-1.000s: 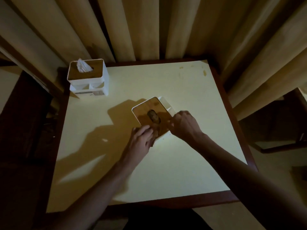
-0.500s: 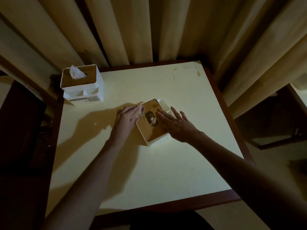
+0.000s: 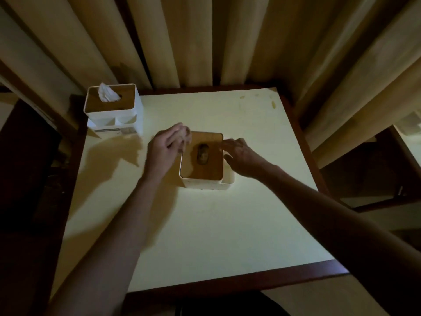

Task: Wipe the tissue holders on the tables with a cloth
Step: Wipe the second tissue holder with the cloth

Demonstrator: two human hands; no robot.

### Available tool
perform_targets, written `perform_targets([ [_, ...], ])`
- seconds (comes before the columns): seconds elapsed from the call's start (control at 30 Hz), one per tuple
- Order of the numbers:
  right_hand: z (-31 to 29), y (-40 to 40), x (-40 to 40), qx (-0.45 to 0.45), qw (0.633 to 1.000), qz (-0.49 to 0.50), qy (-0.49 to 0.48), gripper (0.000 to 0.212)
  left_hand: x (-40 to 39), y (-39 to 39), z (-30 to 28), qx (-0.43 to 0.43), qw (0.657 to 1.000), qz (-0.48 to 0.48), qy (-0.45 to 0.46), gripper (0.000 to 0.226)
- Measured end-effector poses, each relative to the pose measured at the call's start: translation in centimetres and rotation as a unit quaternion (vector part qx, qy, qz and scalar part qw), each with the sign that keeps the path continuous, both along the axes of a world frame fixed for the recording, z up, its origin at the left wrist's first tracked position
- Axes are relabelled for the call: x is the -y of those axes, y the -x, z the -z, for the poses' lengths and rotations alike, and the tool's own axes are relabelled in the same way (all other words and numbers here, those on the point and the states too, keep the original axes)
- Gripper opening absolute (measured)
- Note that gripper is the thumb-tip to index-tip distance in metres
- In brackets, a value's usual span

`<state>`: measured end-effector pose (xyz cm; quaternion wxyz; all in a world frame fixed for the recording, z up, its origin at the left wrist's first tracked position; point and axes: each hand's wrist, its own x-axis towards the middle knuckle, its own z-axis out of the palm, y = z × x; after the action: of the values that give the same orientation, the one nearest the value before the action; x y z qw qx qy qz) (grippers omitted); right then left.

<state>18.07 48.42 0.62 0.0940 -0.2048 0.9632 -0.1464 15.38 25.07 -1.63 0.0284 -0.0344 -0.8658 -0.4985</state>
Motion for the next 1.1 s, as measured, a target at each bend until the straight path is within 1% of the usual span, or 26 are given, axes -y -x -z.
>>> perform_targets([
  [0.03, 0.0, 0.4, -0.2, 0.001, 1.000, -0.012, 0.000, 0.047, 0.5, -1.5, 0.0, 0.021, 0.996, -0.050, -0.069, 0.037],
  [0.07, 0.0, 0.8, -0.2, 0.008, 1.000, -0.019, 0.000, 0.050, 1.0, -2.9, 0.4, 0.038, 0.984, -0.098, -0.140, 0.037],
  [0.13, 0.3, 1.7, 0.0, 0.031, 0.998, -0.045, -0.002, 0.058, 1.3, -6.3, 1.5, 0.067, 0.947, -0.179, -0.259, 0.037],
  [0.17, 0.5, 2.2, 0.3, 0.033, 0.997, -0.067, -0.017, 0.063, 1.2, -8.0, 2.0, 0.081, 0.930, -0.199, -0.297, 0.037],
  [0.23, 1.0, 3.3, 1.3, 0.010, 0.990, -0.130, -0.061, 0.063, 0.7, -11.2, 3.0, 0.104, 0.909, -0.205, -0.347, 0.035],
  [0.3, 1.8, 4.1, 2.4, -0.032, 0.970, -0.217, -0.101, 0.049, 0.7, -13.6, 4.5, 0.113, 0.904, -0.205, -0.358, 0.027],
  [0.33, 2.6, 4.4, 2.7, -0.045, 0.961, -0.243, -0.124, 0.047, 0.8, -14.5, 5.2, 0.113, 0.901, -0.206, -0.364, 0.024],
  [0.4, 3.7, 4.5, 3.1, -0.045, 0.957, -0.243, -0.149, 0.052, 1.1, -15.9, 6.3, 0.119, 0.889, -0.219, -0.384, 0.026],
  [0.47, 4.3, 4.5, 3.2, -0.033, 0.966, -0.209, -0.150, 0.052, 1.2, -16.6, 6.8, 0.115, 0.890, -0.229, -0.378, 0.030],
  [0.53, 5.3, 4.0, 2.9, -0.016, 0.968, -0.195, -0.154, 0.052, 1.4, -16.8, 6.8, 0.114, 0.897, -0.239, -0.355, 0.028],
  [0.6, 6.2, 3.5, 2.7, 0.004, 0.969, -0.179, -0.171, 0.061, 1.6, -16.7, 6.5, 0.118, 0.912, -0.238, -0.311, 0.025],
  [0.67, 7.3, 3.1, 2.4, 0.006, 0.980, -0.123, -0.159, 0.071, 1.5, -16.6, 6.0, 0.122, 0.929, -0.225, -0.269, 0.023],
  [0.77, 7.7, 1.5, 2.1, 0.012, 0.988, -0.042, -0.150, 0.066, 0.7, -16.3, 5.3, 0.135, 0.938, -0.211, -0.239, 0.035],
  [0.83, 7.0, 0.7, 2.1, 0.003, 0.989, -0.019, -0.148, 0.063, 0.2, -16.1, 5.3, 0.121, 0.954, -0.193, -0.196, 0.043],
  [0.9, 5.9, 0.2, 2.1, -0.007, 0.993, 0.023, -0.118, 0.054, -0.6, -15.8, 5.3, 0.108, 0.961, -0.186, -0.171, 0.055],
  [0.93, 5.4, 0.0, 2.1, -0.030, 0.993, 0.032, -0.107, 0.049, -1.0, -15.6, 5.3, 0.107, 0.961, -0.191, -0.169, 0.060],
  [0.97, 5.1, 0.0, 2.0, -0.061, 0.993, 0.032, -0.101, 0.047, -1.4, -15.3, 5.3, 0.106, 0.960, -0.201, -0.164, 0.059],
  [1.03, 4.2, 0.4, 1.8, -0.107, 0.989, 0.005, -0.102, 0.047, -2.4, -14.6, 5.2, 0.099, 0.957, -0.222, -0.156, 0.041],
  [1.1, 3.7, 1.4, 1.5, -0.096, 0.991, -0.025, -0.093, 0.047, -3.3, -13.8, 5.3, 0.090, 0.955, -0.224, -0.173, 0.030],
])
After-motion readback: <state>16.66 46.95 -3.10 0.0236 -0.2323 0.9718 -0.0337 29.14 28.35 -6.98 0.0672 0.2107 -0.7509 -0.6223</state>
